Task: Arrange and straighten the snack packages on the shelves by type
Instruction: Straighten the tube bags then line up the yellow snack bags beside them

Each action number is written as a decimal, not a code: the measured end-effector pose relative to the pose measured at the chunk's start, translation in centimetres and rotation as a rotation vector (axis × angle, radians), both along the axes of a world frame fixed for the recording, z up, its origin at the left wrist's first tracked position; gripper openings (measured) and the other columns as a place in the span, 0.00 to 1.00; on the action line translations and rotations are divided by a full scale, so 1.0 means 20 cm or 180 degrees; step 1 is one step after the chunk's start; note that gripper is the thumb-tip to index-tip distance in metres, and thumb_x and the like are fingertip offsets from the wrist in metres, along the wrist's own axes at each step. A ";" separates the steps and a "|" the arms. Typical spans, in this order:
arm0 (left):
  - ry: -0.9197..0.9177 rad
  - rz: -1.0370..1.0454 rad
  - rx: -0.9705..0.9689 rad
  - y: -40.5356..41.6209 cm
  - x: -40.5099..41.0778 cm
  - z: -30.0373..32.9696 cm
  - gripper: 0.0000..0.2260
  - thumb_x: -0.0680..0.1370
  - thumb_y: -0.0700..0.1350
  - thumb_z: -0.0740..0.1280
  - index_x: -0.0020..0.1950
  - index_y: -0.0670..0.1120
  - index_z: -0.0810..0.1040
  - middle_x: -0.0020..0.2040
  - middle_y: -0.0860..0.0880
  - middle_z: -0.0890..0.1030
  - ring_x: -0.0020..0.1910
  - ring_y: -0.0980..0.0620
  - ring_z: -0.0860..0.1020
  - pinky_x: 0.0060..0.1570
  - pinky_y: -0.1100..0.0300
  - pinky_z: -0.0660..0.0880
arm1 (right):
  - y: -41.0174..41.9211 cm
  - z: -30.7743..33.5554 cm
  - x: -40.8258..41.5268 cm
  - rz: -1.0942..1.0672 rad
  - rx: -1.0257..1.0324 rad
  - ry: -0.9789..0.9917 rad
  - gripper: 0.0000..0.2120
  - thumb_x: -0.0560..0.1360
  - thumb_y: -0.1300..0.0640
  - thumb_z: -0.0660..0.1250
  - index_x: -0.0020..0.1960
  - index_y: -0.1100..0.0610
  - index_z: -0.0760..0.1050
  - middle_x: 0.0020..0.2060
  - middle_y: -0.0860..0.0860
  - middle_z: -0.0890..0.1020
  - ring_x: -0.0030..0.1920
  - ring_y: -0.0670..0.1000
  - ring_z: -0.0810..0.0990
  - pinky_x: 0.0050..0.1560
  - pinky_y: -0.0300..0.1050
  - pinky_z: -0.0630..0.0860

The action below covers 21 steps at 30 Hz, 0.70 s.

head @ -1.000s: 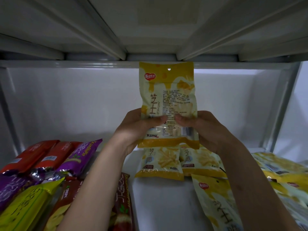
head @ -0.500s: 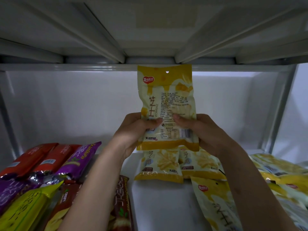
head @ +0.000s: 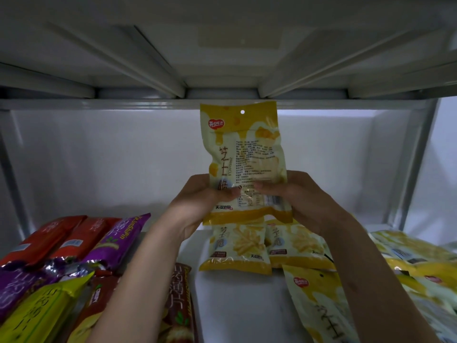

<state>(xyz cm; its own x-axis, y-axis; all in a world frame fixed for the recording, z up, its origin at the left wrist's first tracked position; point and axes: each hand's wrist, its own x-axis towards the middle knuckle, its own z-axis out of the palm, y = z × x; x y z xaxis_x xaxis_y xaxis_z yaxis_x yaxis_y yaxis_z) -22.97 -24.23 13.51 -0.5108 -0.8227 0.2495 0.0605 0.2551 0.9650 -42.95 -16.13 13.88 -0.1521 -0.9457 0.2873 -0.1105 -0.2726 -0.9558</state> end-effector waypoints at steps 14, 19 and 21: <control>-0.0010 0.0120 -0.0033 -0.01 0.01 0.00 0.13 0.75 0.35 0.76 0.60 0.44 0.86 0.54 0.46 0.88 0.55 0.46 0.87 0.64 0.45 0.79 | 0.00 0.00 0.02 0.0056 0.0070 0.0101 0.16 0.77 0.59 0.75 0.65 0.55 0.83 0.58 0.50 0.88 0.60 0.53 0.86 0.67 0.58 0.79; -0.0028 -0.0114 -0.0066 -0.02 0.02 -0.01 0.16 0.76 0.37 0.75 0.64 0.44 0.84 0.59 0.47 0.87 0.60 0.47 0.85 0.68 0.45 0.77 | -0.01 -0.02 0.00 -0.0078 0.0056 0.0072 0.16 0.75 0.61 0.77 0.62 0.59 0.84 0.55 0.53 0.88 0.57 0.54 0.87 0.66 0.59 0.80; 0.0011 -0.0253 -0.0086 -0.01 0.03 -0.01 0.21 0.72 0.41 0.78 0.65 0.45 0.83 0.60 0.47 0.87 0.61 0.47 0.84 0.67 0.46 0.77 | 0.00 -0.01 0.00 0.0033 0.0077 -0.0069 0.20 0.73 0.60 0.78 0.63 0.61 0.83 0.56 0.55 0.88 0.57 0.56 0.87 0.65 0.59 0.80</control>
